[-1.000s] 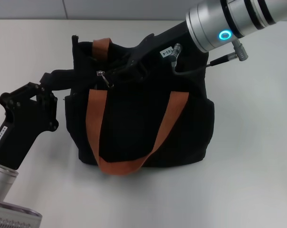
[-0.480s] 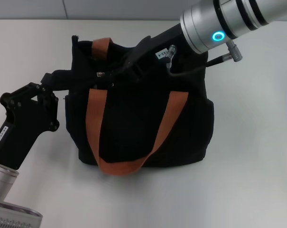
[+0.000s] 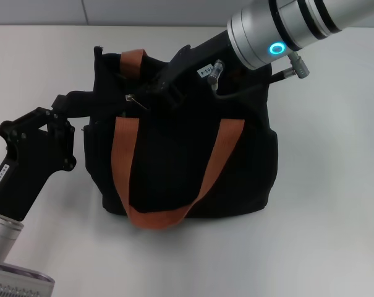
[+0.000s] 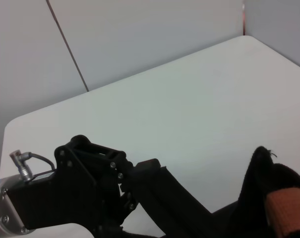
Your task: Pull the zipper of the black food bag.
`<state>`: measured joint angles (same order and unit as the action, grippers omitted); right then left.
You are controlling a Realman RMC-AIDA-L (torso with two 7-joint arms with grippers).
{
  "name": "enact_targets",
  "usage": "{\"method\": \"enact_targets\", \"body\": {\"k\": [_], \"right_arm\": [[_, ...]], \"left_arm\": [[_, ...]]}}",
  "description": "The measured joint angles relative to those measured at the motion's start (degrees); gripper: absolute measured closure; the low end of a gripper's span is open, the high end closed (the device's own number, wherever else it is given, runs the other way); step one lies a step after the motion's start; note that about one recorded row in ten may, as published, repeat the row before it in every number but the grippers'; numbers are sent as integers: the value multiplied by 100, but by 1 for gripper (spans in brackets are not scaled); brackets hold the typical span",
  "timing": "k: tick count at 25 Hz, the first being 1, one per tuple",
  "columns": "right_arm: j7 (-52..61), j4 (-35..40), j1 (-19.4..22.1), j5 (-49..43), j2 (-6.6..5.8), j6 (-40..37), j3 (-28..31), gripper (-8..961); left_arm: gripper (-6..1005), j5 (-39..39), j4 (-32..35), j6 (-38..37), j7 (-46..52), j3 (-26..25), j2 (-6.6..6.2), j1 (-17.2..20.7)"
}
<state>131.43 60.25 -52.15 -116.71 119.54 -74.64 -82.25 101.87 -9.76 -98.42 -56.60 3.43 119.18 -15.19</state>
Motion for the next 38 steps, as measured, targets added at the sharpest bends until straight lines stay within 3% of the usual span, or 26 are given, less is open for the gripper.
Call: {"method": "enact_targets", "body": {"k": [2, 17, 23, 38], "right_arm": [[-2, 42, 10, -2, -3, -20, -2, 950], [9, 402, 233, -11, -36, -193, 176, 942], [440, 235, 85, -229, -31, -312, 238, 934], [651, 12, -139, -265, -9, -341, 195, 635]], "left_arm": [[981, -10, 0, 2, 0, 0, 0, 0], [982, 2, 1, 23, 0, -1, 0, -3], [981, 8, 1, 35, 1, 18, 0, -37], [982, 8, 0, 33, 8, 26, 0, -53]]}}
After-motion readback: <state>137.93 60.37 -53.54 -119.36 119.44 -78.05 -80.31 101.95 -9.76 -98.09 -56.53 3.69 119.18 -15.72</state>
